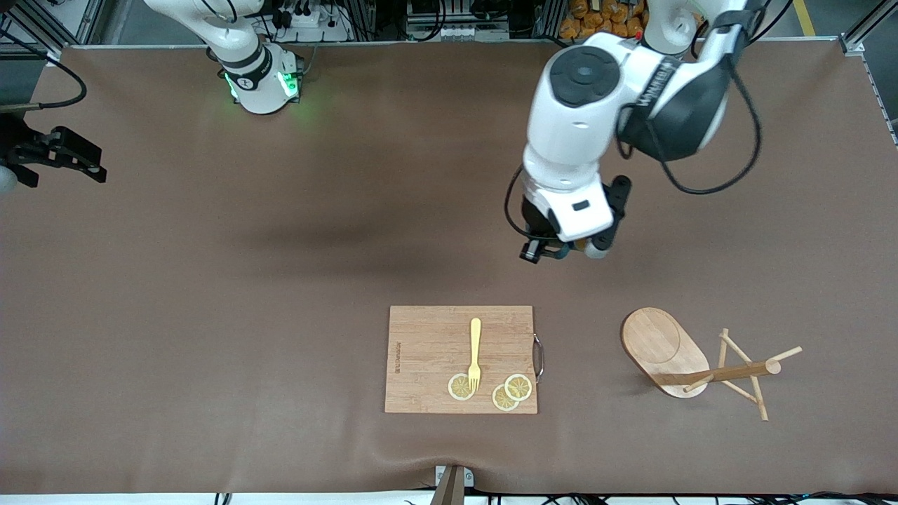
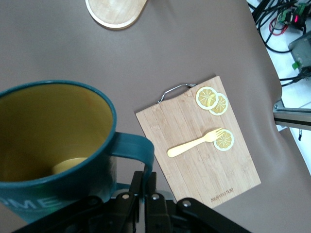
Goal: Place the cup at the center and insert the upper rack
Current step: 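Carry the teal mug with the left gripper toward the wooden mug stand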
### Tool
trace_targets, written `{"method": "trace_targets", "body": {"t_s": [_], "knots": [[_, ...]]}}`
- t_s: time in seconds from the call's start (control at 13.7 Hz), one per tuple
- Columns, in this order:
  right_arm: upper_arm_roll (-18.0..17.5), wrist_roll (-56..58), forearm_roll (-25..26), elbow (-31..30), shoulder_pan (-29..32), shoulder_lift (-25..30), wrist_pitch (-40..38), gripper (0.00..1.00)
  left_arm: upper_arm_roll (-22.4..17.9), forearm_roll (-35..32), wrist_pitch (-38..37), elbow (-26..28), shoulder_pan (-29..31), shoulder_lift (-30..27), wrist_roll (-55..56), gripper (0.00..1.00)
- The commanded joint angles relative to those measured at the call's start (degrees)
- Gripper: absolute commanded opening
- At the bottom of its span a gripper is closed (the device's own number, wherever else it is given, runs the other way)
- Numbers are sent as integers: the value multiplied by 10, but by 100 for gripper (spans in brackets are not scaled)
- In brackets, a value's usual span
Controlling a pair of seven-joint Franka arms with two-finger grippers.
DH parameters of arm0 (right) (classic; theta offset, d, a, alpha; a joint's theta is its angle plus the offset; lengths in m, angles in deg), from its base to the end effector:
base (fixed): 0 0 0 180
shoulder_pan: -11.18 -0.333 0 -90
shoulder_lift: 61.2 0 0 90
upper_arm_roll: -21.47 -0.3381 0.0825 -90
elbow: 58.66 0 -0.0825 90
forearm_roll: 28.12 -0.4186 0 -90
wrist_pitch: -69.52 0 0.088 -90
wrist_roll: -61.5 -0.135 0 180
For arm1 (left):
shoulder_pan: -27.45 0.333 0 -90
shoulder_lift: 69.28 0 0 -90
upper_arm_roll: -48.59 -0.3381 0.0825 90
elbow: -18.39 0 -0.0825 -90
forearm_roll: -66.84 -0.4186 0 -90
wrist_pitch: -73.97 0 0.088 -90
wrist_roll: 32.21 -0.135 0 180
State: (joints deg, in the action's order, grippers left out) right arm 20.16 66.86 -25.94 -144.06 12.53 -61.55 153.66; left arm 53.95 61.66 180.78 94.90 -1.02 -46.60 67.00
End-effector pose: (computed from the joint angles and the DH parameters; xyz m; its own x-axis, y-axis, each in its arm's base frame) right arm 0.5801 -0.0059 0.6466 0.9956 0.0888 -0.0314 0.0899 -0.9953 0.0350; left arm 0.6244 -0.3933 0.5067 0.4241 0.9051 0.0311 0.8947 -0.4240 0.1406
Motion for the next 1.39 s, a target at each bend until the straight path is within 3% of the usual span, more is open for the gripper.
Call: {"method": "trace_targets", "body": {"t_s": [0.0,0.51,1.31], "knots": [[0,3,-7,-13,2,16,-1,100,6,61,-10,19,44,-26,-67,0],[0,3,-7,-14,1,16,-1,100,7,172,-11,19,129,-26,-196,0],[0,3,-7,-14,2,16,-5,100,7,435,-34,19,316,0,-470,0]]}}
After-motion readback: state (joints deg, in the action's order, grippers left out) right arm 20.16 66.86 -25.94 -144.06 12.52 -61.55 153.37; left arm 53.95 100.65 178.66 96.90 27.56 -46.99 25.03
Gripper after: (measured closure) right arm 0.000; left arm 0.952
